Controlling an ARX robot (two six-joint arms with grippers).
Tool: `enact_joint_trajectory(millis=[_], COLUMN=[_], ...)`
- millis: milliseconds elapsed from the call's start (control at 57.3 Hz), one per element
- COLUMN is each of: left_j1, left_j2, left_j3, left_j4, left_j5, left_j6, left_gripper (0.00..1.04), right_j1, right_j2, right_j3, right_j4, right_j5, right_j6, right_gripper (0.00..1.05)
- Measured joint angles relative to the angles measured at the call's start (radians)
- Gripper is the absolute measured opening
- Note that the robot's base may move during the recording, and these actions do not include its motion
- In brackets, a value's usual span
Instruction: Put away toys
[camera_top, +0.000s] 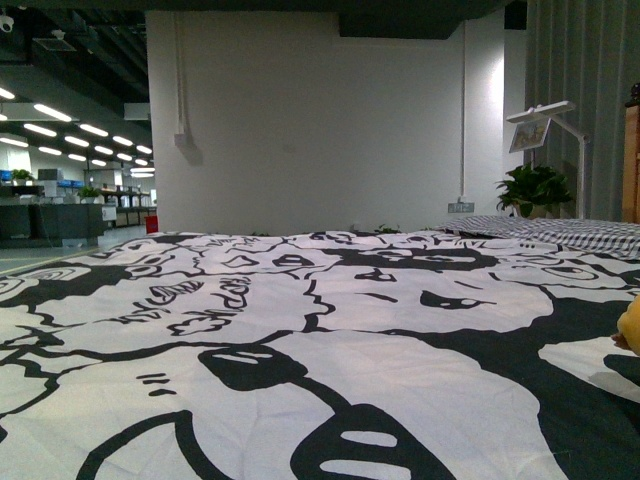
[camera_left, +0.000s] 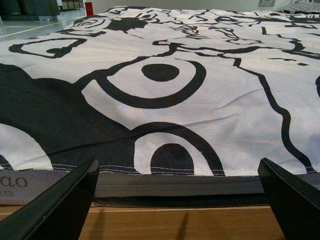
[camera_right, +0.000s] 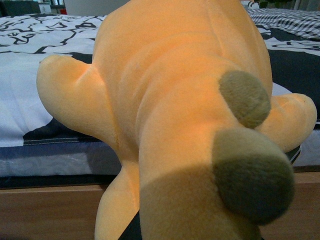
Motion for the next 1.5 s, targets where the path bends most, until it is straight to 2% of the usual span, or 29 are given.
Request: enact_joint_trajectory(millis=[1501], left_j1=[0.002], left_j2=[0.000], left_j3=[0.000], left_j4=[0.000], left_j5=[0.001], left_j6=[0.000], left_gripper=[0.98], right_j1=[0.004], right_j2=[0.003], right_j3=[0.000], right_j4=[-0.006], right_j5=[0.000], right_j6=[0.000], right_gripper=[0.07])
